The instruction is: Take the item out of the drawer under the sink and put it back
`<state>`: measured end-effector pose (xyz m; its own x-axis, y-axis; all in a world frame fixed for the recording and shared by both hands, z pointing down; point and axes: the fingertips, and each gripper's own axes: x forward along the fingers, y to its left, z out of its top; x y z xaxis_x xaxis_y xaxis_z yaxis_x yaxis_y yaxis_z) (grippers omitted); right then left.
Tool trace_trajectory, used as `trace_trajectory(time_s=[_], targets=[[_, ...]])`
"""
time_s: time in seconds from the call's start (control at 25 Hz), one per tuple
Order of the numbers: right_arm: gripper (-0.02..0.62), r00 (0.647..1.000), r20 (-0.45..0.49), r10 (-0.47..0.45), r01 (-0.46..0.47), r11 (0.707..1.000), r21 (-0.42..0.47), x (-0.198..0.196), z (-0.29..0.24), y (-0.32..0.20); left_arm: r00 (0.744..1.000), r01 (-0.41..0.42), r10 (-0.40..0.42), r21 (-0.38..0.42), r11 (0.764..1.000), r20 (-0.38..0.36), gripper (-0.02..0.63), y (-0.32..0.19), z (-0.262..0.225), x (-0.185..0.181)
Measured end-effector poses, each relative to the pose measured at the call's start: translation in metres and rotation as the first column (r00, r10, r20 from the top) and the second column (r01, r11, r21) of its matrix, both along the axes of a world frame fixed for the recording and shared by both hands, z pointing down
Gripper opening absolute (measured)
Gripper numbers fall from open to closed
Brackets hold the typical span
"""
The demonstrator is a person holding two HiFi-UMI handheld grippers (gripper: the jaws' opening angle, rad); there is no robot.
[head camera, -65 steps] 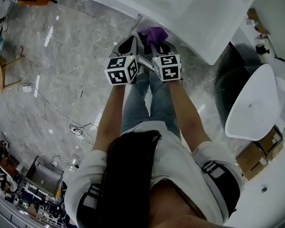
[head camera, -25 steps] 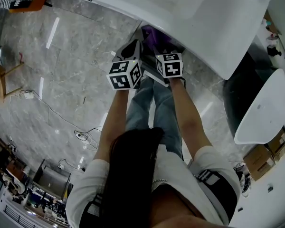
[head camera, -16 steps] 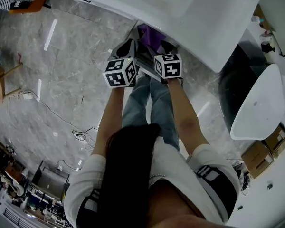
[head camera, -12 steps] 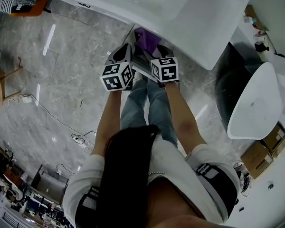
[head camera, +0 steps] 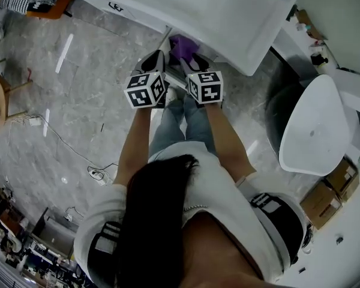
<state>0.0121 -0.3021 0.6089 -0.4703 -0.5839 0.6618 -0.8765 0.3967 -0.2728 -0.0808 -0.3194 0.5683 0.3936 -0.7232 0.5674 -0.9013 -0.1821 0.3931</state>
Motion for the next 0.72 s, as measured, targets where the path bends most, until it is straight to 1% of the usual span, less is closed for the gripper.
trace_trajectory(time_s=[0.08, 0.12, 0.2, 0.48, 0.64, 0.72], targets=[[0.138, 1.0, 0.005, 0.005, -0.006, 0.999, 0.042, -0.002, -0.022, -0.001, 1.0, -0.005, 0.006, 0.019, 1.0, -0.003, 0.005, 0.001, -0.014, 0.001], [0.095, 1.0, 0.008, 0.012, -0.012, 0.998, 0.064, -0.002, -0.032, -0.001, 1.0, -0.008, 0.008, 0.026, 1.0, -0.004, 0.005, 0.002, -0.02, 0.001], [0.065, 1.0, 0.017, 0.023, -0.025, 0.995, 0.097, -0.001, -0.05, 0.0, 1.0, -0.013, 0.013, 0.037, 0.999, -0.007, 0.005, 0.005, -0.03, 0.004], [0.041, 0.999, 0.03, 0.027, -0.031, 0.986, 0.163, 0.004, -0.091, 0.001, 0.999, -0.053, 0.054, 0.08, 0.995, -0.007, 0.005, 0.009, -0.056, 0.018], [0.028, 1.0, 0.005, 0.022, -0.023, 0.978, 0.206, 0.01, -0.11, 0.003, 0.994, -0.108, 0.109, 0.114, 0.988, -0.003, 0.005, 0.016, -0.069, 0.03], [0.017, 1.0, -0.007, 0.018, -0.015, 0.973, 0.231, 0.011, -0.118, 0.001, 0.994, -0.11, 0.11, 0.132, 0.985, 0.001, 0.005, 0.016, -0.075, 0.032]])
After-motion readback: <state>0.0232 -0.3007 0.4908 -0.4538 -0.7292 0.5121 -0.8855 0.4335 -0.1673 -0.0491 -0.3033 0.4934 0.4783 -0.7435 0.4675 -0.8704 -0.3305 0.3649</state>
